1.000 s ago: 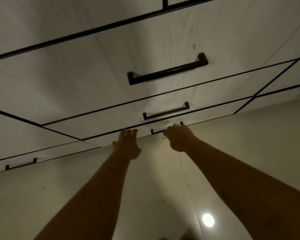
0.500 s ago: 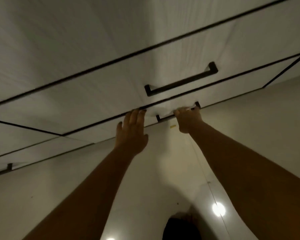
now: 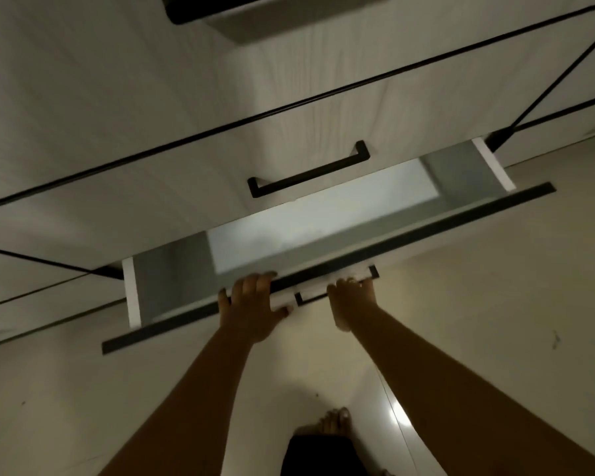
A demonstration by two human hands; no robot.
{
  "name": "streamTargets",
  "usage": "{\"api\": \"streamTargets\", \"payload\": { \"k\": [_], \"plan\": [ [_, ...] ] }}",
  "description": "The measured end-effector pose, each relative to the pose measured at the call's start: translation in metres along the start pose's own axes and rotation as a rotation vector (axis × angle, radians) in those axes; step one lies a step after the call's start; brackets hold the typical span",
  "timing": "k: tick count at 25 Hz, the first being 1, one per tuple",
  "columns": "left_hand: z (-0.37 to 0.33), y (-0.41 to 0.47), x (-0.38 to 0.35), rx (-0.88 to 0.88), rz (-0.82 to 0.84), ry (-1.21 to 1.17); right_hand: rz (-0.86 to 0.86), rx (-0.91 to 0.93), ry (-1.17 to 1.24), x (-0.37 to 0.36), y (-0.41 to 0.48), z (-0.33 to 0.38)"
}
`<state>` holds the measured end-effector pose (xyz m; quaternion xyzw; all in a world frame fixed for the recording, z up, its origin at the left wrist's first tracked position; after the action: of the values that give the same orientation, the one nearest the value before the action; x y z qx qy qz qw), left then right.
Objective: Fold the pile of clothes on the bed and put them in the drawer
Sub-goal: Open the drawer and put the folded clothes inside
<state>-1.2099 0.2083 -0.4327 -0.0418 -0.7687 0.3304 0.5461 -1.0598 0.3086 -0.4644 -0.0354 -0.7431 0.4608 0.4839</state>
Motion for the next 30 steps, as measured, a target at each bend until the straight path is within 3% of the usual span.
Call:
{"api": "streamTargets", "payload": {
  "k": [2,4,6,10,14,30],
  "plan": [
    [-0.01,-0.026,-0.019,0.015,0.009,0.012,-0.062,0.162,0.131,0.0,-0.039,0.006],
    [-0.016,-0.036,-0.021,0.03,0.044,0.016,-0.308,0.293,0.387,0.017,-0.069,0.007],
    [-0.019,-0.038,-0.014,0.053,0.12,0.018,-0.418,0.247,0.475,0.029,-0.072,-0.01],
    [-0.021,-0.04,-0.008,0.038,0.183,0.01,-0.153,0.08,0.111,0.017,-0.051,-0.042],
    [-0.027,-0.053,-0.017,0.048,0.168,0.0,-0.236,0.08,0.061,0.005,-0.061,-0.035],
    [-0.08,-0.189,-0.116,0.066,0.329,-0.074,-0.051,0.081,0.067,-0.116,-0.186,-0.051]
  ]
}}
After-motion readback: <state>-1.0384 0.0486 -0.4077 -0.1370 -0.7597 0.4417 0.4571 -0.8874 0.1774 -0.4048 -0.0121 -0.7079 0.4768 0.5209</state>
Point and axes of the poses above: each hand's wrist, its own y-axis towards the middle knuckle, its own x-axis out of the back of the hand, z = x × y, the point moved 1 cm from there along y, towards the middle knuckle, and after that the axes turned 6 degrees about -x, right-handed, at the moved point
